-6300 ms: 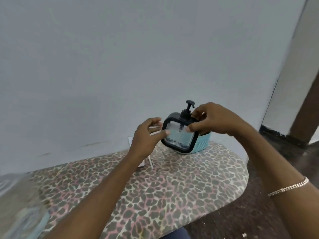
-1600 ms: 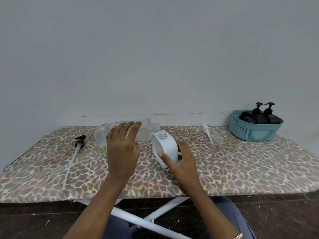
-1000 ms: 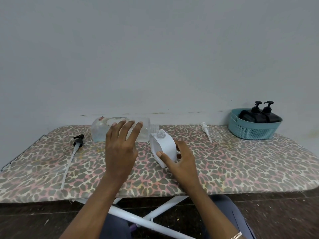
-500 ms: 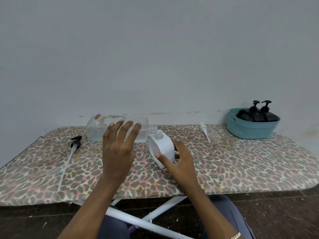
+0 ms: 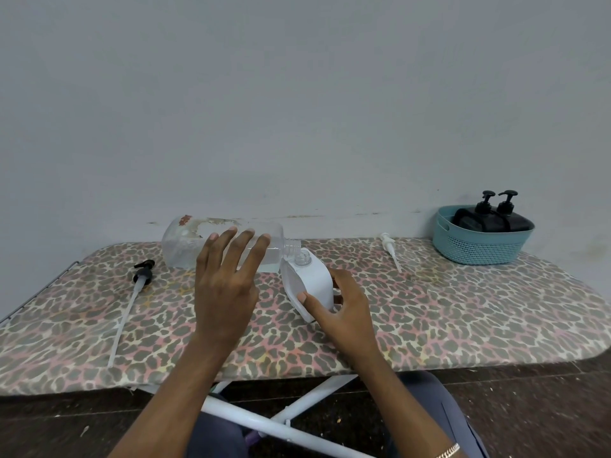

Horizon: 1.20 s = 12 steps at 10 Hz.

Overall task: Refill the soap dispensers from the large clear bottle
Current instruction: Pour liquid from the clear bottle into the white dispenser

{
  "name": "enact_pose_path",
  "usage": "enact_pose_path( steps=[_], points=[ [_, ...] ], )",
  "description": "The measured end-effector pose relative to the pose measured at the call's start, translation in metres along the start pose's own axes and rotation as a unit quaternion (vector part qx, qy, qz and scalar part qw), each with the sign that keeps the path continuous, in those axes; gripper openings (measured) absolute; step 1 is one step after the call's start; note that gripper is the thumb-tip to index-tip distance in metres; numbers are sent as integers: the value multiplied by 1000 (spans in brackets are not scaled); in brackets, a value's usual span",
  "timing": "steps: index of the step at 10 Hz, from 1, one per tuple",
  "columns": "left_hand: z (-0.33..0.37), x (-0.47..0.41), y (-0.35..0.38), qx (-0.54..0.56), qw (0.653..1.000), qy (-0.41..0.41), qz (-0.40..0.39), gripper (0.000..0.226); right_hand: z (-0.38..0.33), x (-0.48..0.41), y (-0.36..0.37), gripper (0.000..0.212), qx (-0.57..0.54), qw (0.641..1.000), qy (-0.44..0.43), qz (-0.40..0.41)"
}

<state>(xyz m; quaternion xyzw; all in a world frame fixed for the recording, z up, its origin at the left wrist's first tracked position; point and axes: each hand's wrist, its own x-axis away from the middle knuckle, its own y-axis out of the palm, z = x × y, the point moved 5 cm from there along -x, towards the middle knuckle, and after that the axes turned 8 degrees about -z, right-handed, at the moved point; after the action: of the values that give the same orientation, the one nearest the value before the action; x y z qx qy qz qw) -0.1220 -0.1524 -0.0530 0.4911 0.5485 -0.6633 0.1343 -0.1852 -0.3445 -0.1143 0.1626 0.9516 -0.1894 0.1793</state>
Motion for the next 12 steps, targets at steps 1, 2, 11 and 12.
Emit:
enact_pose_path(
  steps=[1, 2, 11, 12],
  points=[
    [0, 0, -1, 0, 1000, -2, 2, 67, -1, 1, 0, 42, -7, 1000, -1, -2],
    [0, 0, -1, -2, 1000, -2, 3, 68, 0, 0, 0, 41, -7, 1000, -2, -2],
    [0, -1, -1, -5, 1000, -2, -1, 75, 4, -1, 0, 44, -3, 1000, 0, 5],
    [0, -1, -1, -6, 1000, -3, -2, 75, 3, -1, 0, 45, -6, 1000, 0, 5]
  ],
)
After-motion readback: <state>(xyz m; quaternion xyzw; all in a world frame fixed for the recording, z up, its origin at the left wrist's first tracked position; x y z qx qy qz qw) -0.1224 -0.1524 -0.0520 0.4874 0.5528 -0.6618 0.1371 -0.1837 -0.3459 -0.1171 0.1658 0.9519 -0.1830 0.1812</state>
